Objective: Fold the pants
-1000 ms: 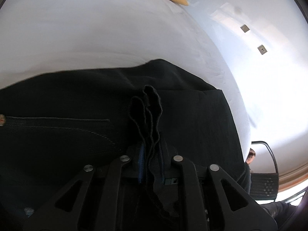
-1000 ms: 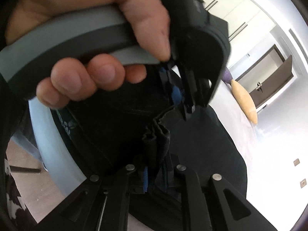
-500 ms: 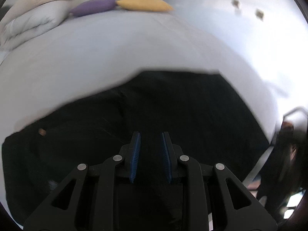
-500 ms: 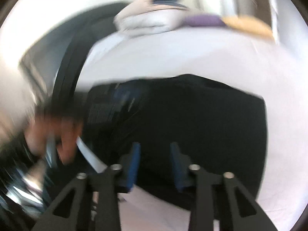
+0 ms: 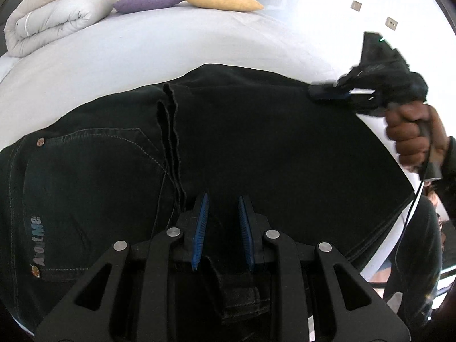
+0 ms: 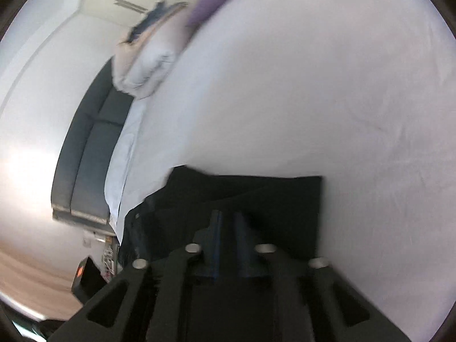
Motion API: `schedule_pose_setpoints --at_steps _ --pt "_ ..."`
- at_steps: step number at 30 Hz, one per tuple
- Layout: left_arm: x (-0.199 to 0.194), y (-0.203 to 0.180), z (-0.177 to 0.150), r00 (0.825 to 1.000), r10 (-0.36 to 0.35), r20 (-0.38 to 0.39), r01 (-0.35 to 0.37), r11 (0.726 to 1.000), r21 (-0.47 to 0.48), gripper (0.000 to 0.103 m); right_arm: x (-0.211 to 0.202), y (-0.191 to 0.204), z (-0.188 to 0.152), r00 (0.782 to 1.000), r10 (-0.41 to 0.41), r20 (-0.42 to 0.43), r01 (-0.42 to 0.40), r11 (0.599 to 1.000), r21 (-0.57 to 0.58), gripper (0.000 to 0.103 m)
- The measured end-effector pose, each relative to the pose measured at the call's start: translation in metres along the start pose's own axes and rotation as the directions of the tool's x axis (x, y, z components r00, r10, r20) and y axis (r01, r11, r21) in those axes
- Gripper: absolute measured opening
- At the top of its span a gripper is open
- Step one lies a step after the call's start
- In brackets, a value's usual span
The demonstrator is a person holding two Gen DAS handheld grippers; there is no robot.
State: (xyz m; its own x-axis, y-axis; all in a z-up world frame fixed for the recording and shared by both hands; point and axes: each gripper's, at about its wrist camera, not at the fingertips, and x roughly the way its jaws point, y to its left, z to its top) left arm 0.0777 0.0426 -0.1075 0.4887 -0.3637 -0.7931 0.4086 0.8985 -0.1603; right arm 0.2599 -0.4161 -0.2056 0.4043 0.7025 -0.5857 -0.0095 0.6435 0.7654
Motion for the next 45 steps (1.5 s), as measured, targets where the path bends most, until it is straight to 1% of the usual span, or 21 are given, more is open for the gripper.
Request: schedule_pose_setpoints --at_steps 2,3,8,12,14,17,20,22,26,28,30,38,41,43,45 --pt "-0.001 0.002 -0.002 1.000 0.006 0.004 -0.006 1.000 0.006 0.021 0.003 -0.012 -0.010 0.998 0.061 0.001 -0.061 0.997 0.050 0.000" --pt "-0.001 0.003 -0.002 1.000 0.006 0.005 -0.006 1.000 0.008 0.021 0.004 -0.004 -0.015 0.998 0.068 -0.002 -0.068 0.996 0.050 0.000" --pt "0.001 0.003 -0.007 1.000 0.000 0.012 0.000 1.000 0.007 0.021 -0.005 0.006 -0.045 0.998 0.061 -0.024 -0.060 0.998 0.035 0.000" --pt "-0.002 0.002 -0.008 1.000 0.000 0.015 0.000 1.000 0.005 0.021 -0.014 0.018 -0.081 0.996 0.069 -0.048 -0.068 0.998 0.017 0.002" --pt "0.001 0.002 -0.010 1.000 0.000 0.018 0.000 1.000 0.003 0.021 -0.010 0.025 -0.100 0.995 0.077 -0.058 -0.076 0.997 0.018 0.002" --pt "0.000 0.003 -0.012 1.000 0.000 0.022 0.000 1.000 -0.002 0.021 -0.019 0.027 -0.128 0.995 0.083 -0.062 -0.081 0.996 0.029 0.003" --pt "0.000 0.003 -0.014 1.000 0.003 0.028 -0.003 1.000 -0.004 0.021 -0.028 0.029 -0.152 0.995 0.073 -0.068 -0.070 0.997 0.036 0.002" --pt "-0.001 0.002 -0.015 0.999 0.003 0.032 -0.003 1.000 -0.009 0.021 -0.032 0.031 -0.162 0.997 0.046 -0.062 -0.044 0.999 0.025 0.001" --pt "-0.002 0.004 -0.018 0.999 -0.008 0.043 0.009 1.000 -0.019 0.021 -0.028 0.030 -0.169 0.999 0.035 -0.039 -0.034 0.999 0.024 0.000" --pt "-0.003 0.006 -0.018 0.998 -0.026 0.050 0.028 0.999 -0.042 0.021 -0.024 0.030 -0.170 0.999 0.031 -0.023 -0.031 0.999 0.009 0.000" --pt "-0.007 0.011 -0.020 0.997 -0.046 0.058 0.050 0.996 -0.071 0.021 -0.024 0.025 -0.171 0.999 0.046 -0.009 -0.046 0.999 0.021 0.000" --pt "-0.026 0.022 -0.030 0.995 -0.068 0.080 0.080 0.985 -0.155 0.021 -0.026 0.018 -0.179 0.997 0.062 0.036 -0.062 0.998 0.005 0.000" --pt "-0.041 0.032 -0.038 0.993 -0.072 0.095 0.090 0.975 -0.205 0.022 -0.027 0.020 -0.180 0.998 0.051 0.047 -0.051 0.999 0.001 0.000" --pt "-0.057 0.040 -0.047 0.987 -0.096 0.128 0.125 0.962 -0.242 0.022 -0.028 0.021 -0.181 0.998 0.046 0.053 -0.046 0.999 0.004 0.000" --pt "-0.077 0.056 -0.060 0.977 -0.120 0.175 0.170 0.936 -0.309 0.024 -0.029 0.023 -0.182 0.997 0.039 0.063 -0.040 0.999 0.005 0.000"
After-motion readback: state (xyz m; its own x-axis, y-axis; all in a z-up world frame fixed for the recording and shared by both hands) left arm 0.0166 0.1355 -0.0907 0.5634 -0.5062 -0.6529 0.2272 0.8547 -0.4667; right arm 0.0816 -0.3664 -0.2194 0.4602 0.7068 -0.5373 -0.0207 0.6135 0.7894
